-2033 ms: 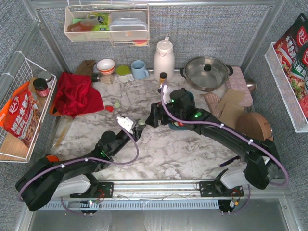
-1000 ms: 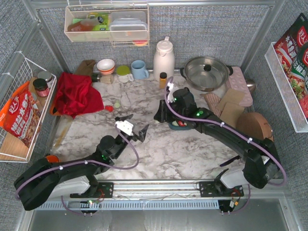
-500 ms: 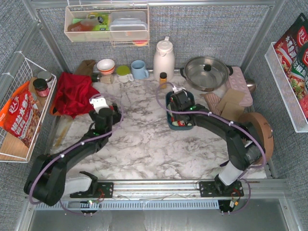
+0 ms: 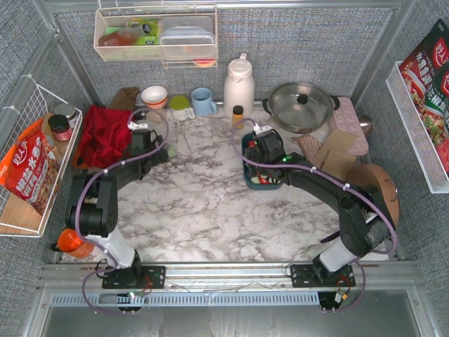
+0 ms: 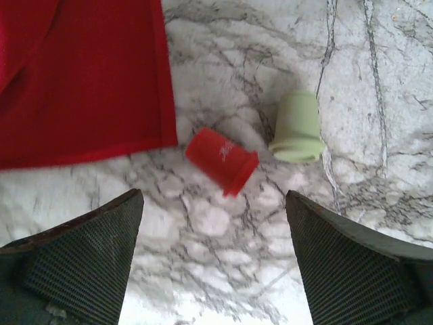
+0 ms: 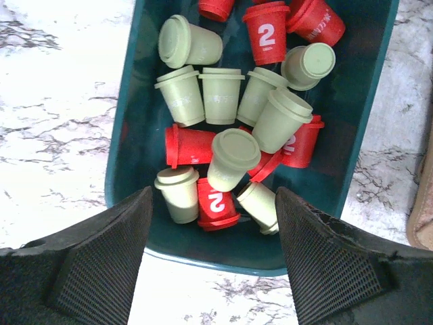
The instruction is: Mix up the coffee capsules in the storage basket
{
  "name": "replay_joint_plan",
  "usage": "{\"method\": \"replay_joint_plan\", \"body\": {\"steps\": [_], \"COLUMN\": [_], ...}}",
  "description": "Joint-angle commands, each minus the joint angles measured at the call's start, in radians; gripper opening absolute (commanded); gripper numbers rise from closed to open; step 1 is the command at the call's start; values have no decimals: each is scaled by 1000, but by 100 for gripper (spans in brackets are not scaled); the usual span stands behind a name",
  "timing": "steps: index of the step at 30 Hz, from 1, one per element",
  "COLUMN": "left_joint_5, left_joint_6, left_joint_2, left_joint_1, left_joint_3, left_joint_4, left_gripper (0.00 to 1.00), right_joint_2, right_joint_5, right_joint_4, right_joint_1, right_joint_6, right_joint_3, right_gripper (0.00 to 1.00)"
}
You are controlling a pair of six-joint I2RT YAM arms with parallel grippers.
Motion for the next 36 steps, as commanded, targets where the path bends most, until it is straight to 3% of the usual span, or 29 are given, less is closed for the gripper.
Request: {"method": "replay_joint_plan", "body": {"steps": [1,8,18,22,27,36], "left_joint_5": [150,291,414,346,308,304], "left_joint_6": [161,258,267,220,216,236], "left_joint_2": [108,238,282,301,287,304], "left_joint_1": [45,113,114,113,111,109], "left_joint_3": [160,324,341,340,289,354], "left_joint_4": [-161,-307,-332,-381,-337,-348], "left_gripper": [92,82,77,62,62,66], "right_joint_2": [-18,-16,-14,-13,-10,2], "right_joint_5": [-37,-67,-96,-100,-108,-119], "right_joint_4": [20,13,7,5,2,-11], "right_joint_1": [-1,-1,-1,-1,-2,-1], "right_joint_6": [1,5,11,11,13,8], "right_joint_3": [-2,5,9,11,14,23], "right_gripper": [77,78,77,78,78,78]}}
